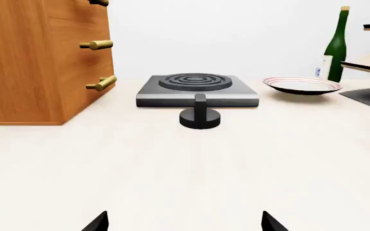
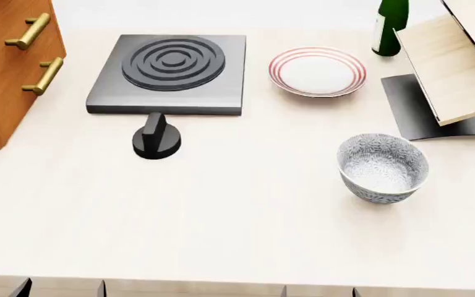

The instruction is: Put the bowl on the stove.

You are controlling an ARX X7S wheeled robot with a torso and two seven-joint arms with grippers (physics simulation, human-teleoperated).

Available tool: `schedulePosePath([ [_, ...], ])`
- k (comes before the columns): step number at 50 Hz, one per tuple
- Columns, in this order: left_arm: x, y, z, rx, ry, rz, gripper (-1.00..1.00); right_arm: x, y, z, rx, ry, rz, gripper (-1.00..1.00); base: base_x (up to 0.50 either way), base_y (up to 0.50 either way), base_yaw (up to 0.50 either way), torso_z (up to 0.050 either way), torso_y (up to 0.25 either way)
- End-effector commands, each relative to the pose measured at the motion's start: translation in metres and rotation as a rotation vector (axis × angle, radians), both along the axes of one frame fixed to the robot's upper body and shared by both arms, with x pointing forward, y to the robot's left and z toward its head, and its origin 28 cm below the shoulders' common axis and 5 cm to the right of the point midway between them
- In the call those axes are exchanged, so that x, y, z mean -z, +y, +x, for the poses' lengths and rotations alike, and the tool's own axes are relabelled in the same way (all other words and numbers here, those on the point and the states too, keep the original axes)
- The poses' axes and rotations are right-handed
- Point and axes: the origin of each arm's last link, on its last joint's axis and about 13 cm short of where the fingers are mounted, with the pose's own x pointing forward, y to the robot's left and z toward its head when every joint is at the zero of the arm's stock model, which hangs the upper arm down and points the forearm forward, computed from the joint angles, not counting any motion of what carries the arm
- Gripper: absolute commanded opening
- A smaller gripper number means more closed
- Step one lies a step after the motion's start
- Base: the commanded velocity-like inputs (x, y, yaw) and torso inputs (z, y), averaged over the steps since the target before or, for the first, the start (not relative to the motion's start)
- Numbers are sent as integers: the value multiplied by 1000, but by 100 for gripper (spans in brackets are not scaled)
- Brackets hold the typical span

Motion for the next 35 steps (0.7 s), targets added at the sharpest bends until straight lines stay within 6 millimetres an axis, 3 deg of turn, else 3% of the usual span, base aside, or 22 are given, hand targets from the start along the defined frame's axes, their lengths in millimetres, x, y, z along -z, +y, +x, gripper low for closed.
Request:
schedulePosePath([
  [1,0,0,0,3,2,-5,100,1,0,1,1,14,8,100,0,0,0,0,0],
  [35,-1,-2,-2,39,-31,32,100,4,1,2,-32,46,-1,100,0,0,0,0,0],
])
